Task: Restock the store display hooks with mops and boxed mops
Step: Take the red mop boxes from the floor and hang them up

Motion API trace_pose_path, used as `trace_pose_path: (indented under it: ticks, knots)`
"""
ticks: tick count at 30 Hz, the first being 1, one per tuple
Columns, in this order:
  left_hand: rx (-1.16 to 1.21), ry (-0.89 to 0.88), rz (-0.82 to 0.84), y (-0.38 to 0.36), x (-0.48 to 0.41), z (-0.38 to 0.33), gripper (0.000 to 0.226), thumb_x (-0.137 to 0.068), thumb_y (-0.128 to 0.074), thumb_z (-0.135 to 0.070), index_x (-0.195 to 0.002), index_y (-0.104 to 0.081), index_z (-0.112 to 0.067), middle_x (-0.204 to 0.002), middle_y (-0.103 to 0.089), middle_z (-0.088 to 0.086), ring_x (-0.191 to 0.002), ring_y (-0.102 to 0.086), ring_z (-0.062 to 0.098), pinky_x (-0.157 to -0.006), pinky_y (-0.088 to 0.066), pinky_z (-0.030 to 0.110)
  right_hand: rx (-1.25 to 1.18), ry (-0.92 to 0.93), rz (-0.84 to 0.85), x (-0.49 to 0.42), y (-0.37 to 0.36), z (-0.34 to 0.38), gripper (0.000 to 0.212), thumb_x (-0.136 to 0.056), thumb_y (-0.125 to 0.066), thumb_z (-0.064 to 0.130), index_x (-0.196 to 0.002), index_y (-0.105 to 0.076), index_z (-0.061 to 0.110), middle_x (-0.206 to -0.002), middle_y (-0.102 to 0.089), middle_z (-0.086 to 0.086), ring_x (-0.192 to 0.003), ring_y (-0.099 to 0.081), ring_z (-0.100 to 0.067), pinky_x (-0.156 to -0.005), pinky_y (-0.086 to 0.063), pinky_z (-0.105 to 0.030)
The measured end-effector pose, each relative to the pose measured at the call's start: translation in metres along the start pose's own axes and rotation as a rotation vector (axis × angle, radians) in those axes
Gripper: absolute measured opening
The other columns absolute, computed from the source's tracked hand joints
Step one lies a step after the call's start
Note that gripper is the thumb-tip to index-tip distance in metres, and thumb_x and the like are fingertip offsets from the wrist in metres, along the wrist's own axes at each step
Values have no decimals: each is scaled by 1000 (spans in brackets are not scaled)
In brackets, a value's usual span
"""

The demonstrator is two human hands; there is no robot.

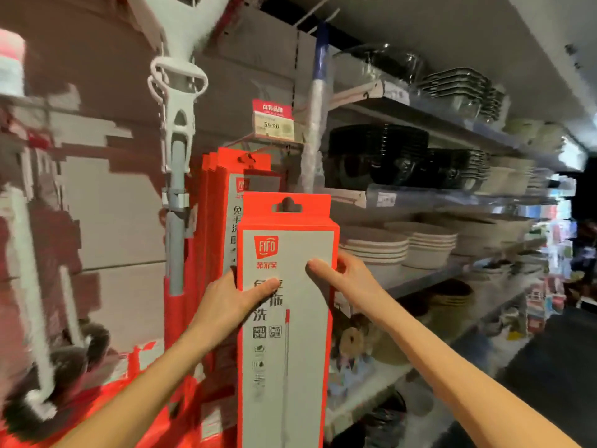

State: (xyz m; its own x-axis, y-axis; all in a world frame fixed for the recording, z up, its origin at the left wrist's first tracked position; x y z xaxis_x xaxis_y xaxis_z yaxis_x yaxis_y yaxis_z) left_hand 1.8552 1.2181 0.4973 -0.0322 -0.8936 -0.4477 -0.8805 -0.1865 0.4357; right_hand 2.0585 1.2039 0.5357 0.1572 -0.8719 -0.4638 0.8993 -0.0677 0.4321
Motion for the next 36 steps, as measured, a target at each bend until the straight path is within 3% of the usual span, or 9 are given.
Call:
trace_pose_path:
  ticks: [3, 8, 11, 16, 18, 22, 28, 33, 36]
  knots:
    - [-35, 23, -108, 6, -36, -2, 58, -63, -66, -67, -108, -63, -31, -106, -70, -10, -90, -60, 7, -74, -41, 26, -18, 57, 35, -49, 2, -8, 28, -88, -61, 40, -114, -61, 29, -106, -69, 16, -95, -66, 4, -83, -52, -19]
    - [-41, 4, -244, 14, -97, -3, 44, -74, -68, -55, -106, -63, -26, -97, -66, -14, -82, -58, -1, -68, -40, 18, -129, 155, 55, -121, 8, -19, 58, -75, -65, 60, -117, -64, 20, -114, -70, 4, -105, -66, -12, -98, -49, -45]
    - [-30, -22, -293, 18, -121, -5, 67, -57, -57, -74, -104, -64, -27, -98, -68, -16, -89, -61, -2, -70, -42, 18, -152, 207, 54, -153, 12, -22, 43, -83, -65, 50, -115, -65, 22, -113, -70, 5, -105, -66, -9, -98, -50, -39]
    - [-51, -66, -427, 26, -145, -5, 78, -52, -49, -78, -105, -65, -24, -98, -66, -15, -90, -60, 1, -76, -44, 23, -172, 303, 85, -190, 10, -20, 30, -88, -60, 37, -113, -65, 21, -107, -70, 12, -98, -65, 2, -82, -48, -13]
    - [-8, -42, -448, 27, -152, -3, 75, -51, -51, -78, -102, -66, -25, -93, -65, -18, -90, -60, -5, -72, -42, 17, -174, 312, 127, -202, 6, -21, 33, -87, -58, 43, -114, -64, 24, -107, -70, 14, -98, -66, 2, -81, -50, -13]
    - [-1, 0, -454, 23, -159, 10, 74, -55, -62, -78, -105, -64, -24, -100, -68, -13, -92, -61, -2, -77, -44, 21, -175, 313, 196, -218, -4, -30, 31, -90, -57, 41, -116, -62, 25, -105, -68, 17, -95, -66, 4, -74, -50, -9]
    - [-11, 39, -502, 19, -159, 24, 72, -58, -55, -75, -108, -65, -24, -102, -69, -13, -98, -64, 4, -87, -50, 32, -176, 311, 258, -228, -12, -44, 45, -78, -57, 55, -116, -59, 31, -106, -68, 18, -97, -66, 4, -79, -51, -11]
    - [-97, 75, -487, 12, -151, 28, 42, -81, -58, -57, -110, -61, -27, -100, -64, -16, -87, -58, -7, -70, -38, 10, -148, 305, 318, -221, -17, -53, 52, -76, -54, 61, -120, -54, 33, -106, -65, 22, -98, -64, 4, -80, -51, -14]
    - [-112, 91, -471, 12, -147, 28, 41, -86, -56, -52, -117, -59, -25, -106, -64, -14, -89, -56, -10, -70, -37, 9, -174, 293, 329, -217, -17, -53, 58, -72, -54, 63, -121, -52, 32, -111, -65, 17, -101, -63, -2, -87, -51, -24]
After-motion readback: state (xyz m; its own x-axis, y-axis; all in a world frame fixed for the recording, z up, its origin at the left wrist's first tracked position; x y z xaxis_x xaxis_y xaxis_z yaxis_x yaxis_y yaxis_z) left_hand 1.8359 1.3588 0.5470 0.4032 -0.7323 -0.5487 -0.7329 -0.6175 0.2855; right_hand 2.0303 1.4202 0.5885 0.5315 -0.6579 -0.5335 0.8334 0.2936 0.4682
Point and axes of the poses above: each hand's wrist, its own x-axis away from the middle knuckle, its own y-axis out of the back of the hand, z = x × y, the point moved 5 cm from there along -x, towards the middle knuckle
